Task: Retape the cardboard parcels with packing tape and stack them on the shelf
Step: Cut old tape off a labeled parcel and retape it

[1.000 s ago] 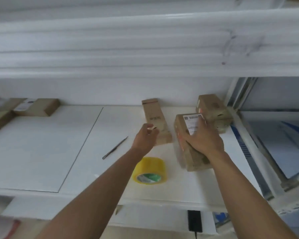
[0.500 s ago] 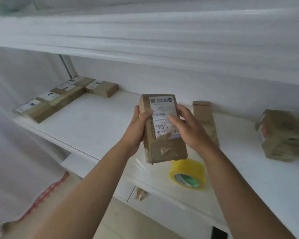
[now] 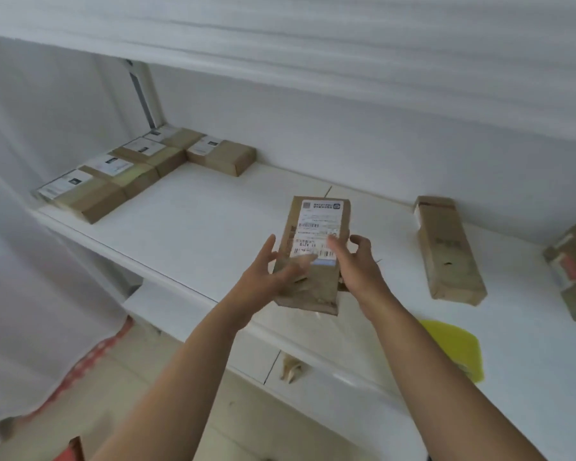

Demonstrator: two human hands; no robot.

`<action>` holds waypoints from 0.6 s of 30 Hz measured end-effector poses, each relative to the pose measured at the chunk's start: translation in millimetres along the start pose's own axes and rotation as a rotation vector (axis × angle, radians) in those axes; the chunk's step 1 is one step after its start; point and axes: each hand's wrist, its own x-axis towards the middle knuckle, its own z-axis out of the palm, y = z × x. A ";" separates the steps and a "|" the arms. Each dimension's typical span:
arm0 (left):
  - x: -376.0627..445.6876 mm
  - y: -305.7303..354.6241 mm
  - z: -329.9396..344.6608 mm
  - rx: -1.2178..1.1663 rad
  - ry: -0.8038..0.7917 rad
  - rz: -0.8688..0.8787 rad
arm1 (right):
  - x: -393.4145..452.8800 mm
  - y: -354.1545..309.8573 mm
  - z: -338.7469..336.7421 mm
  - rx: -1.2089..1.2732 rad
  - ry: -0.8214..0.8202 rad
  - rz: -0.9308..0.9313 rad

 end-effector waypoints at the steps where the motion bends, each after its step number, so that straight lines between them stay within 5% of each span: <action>1: 0.3 -4.9 -0.8 0.047 -0.034 0.010 | 4.7 4.2 4.3 -0.001 0.026 0.016; 7: 21.0 -11.0 7.1 0.182 0.037 0.220 | 27.8 5.5 13.3 -0.035 -0.026 0.040; 18: 69.8 -31.7 27.7 0.410 0.281 0.197 | 56.4 -5.1 -28.3 -0.317 -0.306 0.020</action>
